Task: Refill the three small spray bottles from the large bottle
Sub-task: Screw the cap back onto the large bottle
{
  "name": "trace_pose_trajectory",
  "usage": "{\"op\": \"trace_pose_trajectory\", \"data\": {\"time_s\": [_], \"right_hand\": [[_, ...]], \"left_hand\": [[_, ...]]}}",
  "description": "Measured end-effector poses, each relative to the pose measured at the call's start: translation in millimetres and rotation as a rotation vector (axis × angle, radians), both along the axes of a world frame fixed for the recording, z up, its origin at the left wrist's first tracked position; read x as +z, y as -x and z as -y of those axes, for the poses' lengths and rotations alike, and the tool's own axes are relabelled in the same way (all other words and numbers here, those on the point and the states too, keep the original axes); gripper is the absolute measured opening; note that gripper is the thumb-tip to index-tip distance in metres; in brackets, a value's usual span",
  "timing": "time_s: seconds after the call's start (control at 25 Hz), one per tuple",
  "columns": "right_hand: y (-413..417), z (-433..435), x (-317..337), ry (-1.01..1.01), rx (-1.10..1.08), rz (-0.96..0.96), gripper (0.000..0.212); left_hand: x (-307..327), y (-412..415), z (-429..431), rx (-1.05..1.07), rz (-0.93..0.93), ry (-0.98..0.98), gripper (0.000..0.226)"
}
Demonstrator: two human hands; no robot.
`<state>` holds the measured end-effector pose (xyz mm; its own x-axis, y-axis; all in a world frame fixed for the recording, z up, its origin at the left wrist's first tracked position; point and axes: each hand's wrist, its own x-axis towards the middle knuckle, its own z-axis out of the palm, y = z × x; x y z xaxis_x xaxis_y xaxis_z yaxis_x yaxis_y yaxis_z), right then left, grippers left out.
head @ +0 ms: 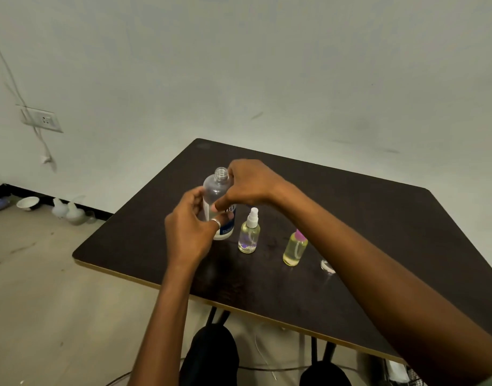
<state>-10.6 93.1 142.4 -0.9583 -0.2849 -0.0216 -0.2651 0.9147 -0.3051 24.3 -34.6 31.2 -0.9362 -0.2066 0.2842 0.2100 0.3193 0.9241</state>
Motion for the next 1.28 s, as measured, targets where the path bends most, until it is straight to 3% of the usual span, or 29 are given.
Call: {"op": "trace_pose_trajectory", "data": {"time_s": [0.28,0.48,0.68,1.04,1.28], "right_hand": [[17.0,1.6,-28.7,-0.016,0.002,0.05,0.058],[23.5,-15.7,-3.4,-0.075,0.074,0.177,0.073],[67.2,-56.2,12.3,-0.039,-0.059,-0.042,0.033],[138.0,-54.5,-81.8,-0.469,0.14,0.046,0.047],[147.6,-55.1,-96.4,-0.483,0.133,0.04,0.024]], "left_hand": [[-31.8,14.2,1.1,-0.004,0.042,0.006,0.072],[-35.1,13.3,1.6,-0.024,0.015,-0.047,0.071],[-46.5,10.6,-2.3,-0.025,-0.038,-0.142,0.072],[-58.4,14.9,-4.1,-0.025,-0.069,-0.185,0.077],[-63.7,17.4,-4.1,-0.026,-0.081,-0.171,0.076]]}}
